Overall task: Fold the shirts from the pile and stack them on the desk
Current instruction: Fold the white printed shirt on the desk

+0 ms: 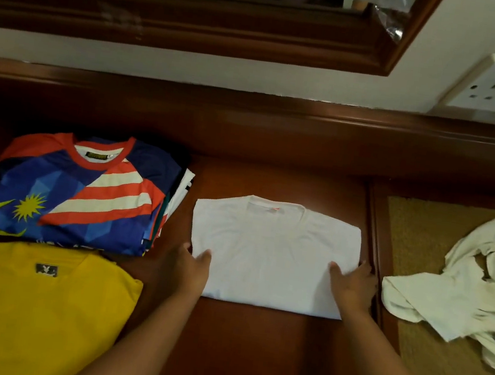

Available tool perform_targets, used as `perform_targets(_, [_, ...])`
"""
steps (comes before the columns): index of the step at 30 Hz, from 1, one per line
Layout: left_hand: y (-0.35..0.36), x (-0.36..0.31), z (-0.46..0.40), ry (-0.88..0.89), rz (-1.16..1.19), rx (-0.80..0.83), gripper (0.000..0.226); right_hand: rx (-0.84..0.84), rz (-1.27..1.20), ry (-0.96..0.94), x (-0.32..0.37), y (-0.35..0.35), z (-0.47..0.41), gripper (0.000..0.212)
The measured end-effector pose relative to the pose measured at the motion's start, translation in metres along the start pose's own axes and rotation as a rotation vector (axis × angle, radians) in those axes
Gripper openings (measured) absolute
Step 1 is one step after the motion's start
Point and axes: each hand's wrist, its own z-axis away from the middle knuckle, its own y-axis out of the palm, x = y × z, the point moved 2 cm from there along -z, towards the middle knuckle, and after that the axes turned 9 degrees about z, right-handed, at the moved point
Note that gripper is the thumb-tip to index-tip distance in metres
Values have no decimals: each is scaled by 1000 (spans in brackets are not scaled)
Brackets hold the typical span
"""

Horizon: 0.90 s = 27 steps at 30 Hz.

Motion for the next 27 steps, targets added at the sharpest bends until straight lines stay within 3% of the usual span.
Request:
perform_targets(3, [-2,-10,-6,-48,100,26,50,87,-270,84,2,-4,2,60])
perform_targets(7, [-11,-19,-12,-96,148,134,34,223,-444,113,1,-11,3,43])
perform_targets(13, [-22,-19,-4,-38,212,184,30,318,-502,30,-4,-16,3,37])
perform_targets(16, [-21,-16,0,-14,289,238,42,321,-529,19,-8,-17,3,37])
perform_targets(19, [-18,-16,3,36,302,284,80,279,-509,0,-12,-17,2,42])
perform_targets(21, [-15,-20,7,159,250,267,90,259,-512,-38,-14,-17,2,50])
perform_targets(24, [-8,-20,14,264,250,294,73,198,-500,-127,-17,-21,9,68])
perform_targets(27, [-4,-13,17,153,295,365,48,150,-436,-221,-20,-24,14,84])
